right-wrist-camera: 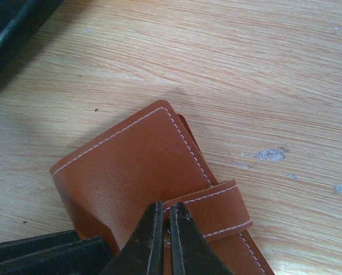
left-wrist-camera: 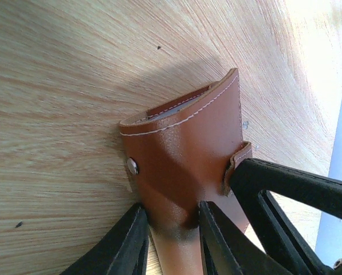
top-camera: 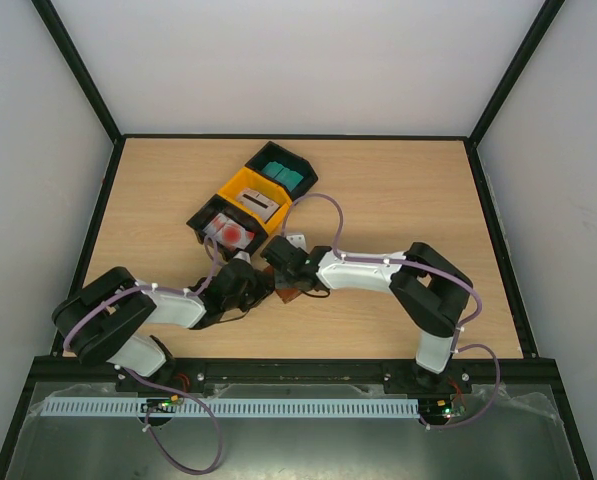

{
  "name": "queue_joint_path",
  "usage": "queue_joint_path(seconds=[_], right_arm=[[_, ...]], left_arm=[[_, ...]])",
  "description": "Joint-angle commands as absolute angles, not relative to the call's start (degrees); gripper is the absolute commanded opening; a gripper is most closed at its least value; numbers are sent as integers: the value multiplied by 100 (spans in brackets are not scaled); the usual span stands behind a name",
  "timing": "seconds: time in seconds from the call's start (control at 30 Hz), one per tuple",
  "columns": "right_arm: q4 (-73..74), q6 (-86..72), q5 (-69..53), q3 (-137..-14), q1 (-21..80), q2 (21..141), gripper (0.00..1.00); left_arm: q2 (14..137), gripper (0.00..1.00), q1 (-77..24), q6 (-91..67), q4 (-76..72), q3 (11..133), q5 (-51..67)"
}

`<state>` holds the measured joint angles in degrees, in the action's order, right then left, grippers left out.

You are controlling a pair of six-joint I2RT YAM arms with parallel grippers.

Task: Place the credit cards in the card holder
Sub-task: Close the card holder at the center of the board.

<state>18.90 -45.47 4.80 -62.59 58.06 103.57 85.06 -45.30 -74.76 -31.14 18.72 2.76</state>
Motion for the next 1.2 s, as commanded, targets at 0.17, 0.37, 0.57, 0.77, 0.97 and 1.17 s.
queue_joint_path(seconds=[0.17,0.37,0.57,0.77,0.97,1.17], right_arm=[[1796,-4782,399,-5832,5788,10643,2],[1747,-4960,370,-5318,5808,10525,2],[1550,-4916,395,-5218,5820,10294,6],[2030,-4546,784,-6329,5818,10209,14],[2869,-4487,887,-6931,5818,10161,18],[2940,-4792,812,-6546,5820,10164,10]], left_arm=[[8700,28,-4491,-7328,-1637,1613,149],[8756,28,-4491,-7310,-1636,1624,167],[8771,28,-4485,-7286,-1572,1668,157],[8782,28,-4491,-7238,-1542,1713,192],[8777,29,-4487,-7159,-1573,1743,264],[8789,29,-4487,-7104,-1519,1806,281]])
